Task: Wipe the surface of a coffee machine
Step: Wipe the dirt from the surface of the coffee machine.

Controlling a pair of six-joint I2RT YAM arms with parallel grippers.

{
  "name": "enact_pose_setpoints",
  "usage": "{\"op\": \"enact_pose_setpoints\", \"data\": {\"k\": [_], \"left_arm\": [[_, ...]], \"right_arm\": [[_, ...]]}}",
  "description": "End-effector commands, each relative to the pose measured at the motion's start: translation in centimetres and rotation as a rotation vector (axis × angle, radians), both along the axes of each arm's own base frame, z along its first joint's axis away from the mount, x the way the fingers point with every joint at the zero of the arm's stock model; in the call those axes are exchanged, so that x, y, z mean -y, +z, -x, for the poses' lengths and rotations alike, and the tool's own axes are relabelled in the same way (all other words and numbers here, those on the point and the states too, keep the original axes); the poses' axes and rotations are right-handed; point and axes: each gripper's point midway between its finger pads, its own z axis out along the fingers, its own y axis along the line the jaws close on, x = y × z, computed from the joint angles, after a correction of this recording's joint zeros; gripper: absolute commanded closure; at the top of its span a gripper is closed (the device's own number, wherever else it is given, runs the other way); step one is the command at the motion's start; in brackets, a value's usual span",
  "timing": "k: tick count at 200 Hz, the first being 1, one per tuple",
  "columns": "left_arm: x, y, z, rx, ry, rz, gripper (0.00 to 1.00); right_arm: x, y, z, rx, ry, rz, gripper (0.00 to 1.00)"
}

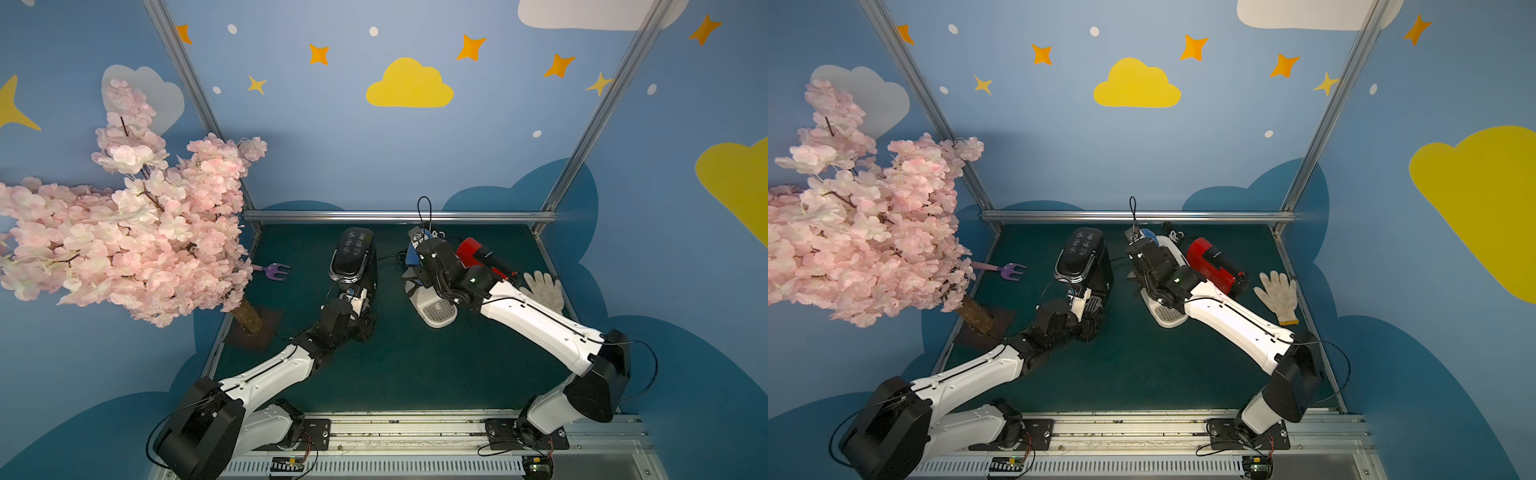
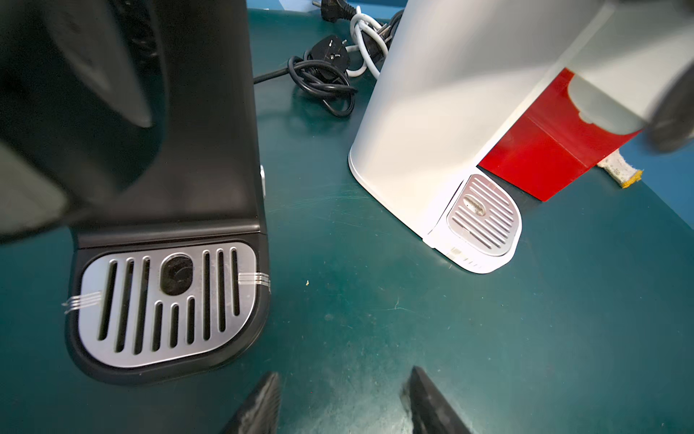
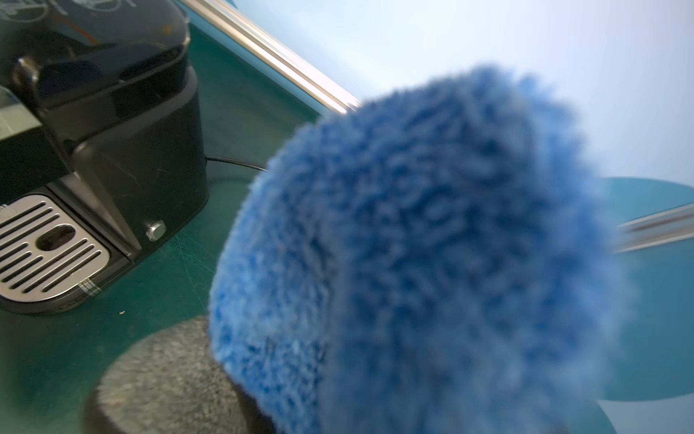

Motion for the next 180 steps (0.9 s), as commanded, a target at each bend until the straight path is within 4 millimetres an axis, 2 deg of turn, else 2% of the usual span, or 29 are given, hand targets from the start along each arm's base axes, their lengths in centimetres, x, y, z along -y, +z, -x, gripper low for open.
{"op": "enact_pose_setpoints", "data": {"k": [1, 31, 112, 142, 180], "left_arm": [[0.2, 0.1, -0.1, 0.003, -0.010, 0.008, 0.44], [0.1, 0.1, -0.1, 0.005, -0.005, 0.003, 0.44], [0.4, -0.3, -0.2, -0.006, -0.013, 0.009, 0.44], [0.5, -0.4, -0.2, -0.012, -0.018, 0.009, 0.44], [0.5, -0.5, -0.2, -0.015, -0.019, 0.004, 0.44]], "right_arm": [[2.8, 0.9, 0.6, 0.000, -0.055, -0.110, 1.00], [3.9, -1.1, 2.3, -0.030, -0.044, -0.178, 1.00], [10.5, -6.5, 7.9, -0.155, -0.158, -0.247, 1.00], [11.2, -9.0, 8.0, -0.191, -0.176, -0.321, 1.00], [10.4, -10.9, 7.4, -0.237, -0.183, -0.415, 1.00]]}}
